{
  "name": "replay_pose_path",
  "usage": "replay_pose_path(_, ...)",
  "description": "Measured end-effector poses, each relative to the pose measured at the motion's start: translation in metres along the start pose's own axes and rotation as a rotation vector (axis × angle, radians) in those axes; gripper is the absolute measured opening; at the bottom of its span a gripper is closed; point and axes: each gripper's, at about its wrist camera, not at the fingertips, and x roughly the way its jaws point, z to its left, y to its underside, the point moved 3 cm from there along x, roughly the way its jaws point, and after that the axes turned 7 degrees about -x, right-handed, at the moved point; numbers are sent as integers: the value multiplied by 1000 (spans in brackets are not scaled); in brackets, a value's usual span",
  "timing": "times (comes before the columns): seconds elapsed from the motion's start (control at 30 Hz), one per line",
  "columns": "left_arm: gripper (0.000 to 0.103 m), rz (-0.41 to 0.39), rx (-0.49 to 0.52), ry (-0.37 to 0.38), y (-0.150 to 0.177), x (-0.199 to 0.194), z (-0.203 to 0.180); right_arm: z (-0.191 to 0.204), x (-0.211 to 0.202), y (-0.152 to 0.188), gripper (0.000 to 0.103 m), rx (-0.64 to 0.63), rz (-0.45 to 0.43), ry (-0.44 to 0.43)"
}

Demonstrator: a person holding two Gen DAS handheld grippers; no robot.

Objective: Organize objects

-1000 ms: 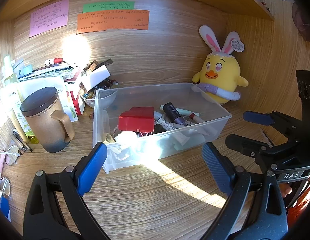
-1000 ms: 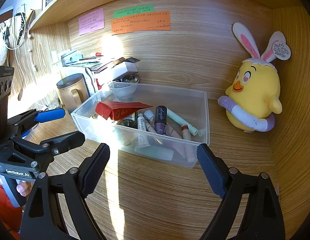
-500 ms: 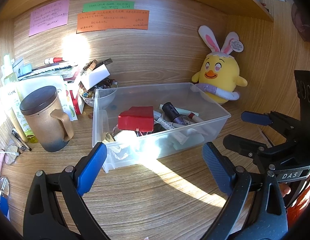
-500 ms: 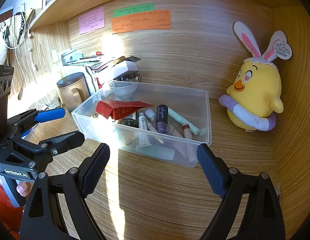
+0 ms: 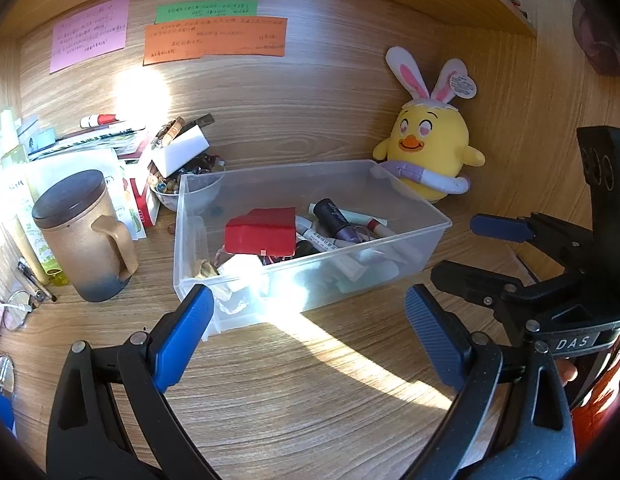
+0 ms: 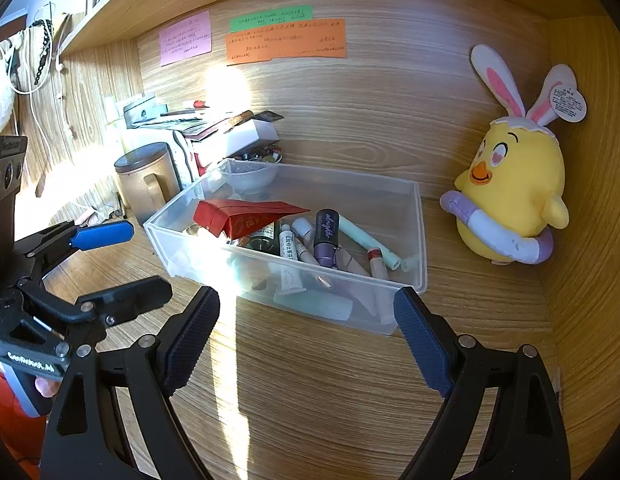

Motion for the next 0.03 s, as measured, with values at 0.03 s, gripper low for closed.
replay_pose_path(0.03,98,0,2,0,0,0,0,0,0,0,87,0,1,0)
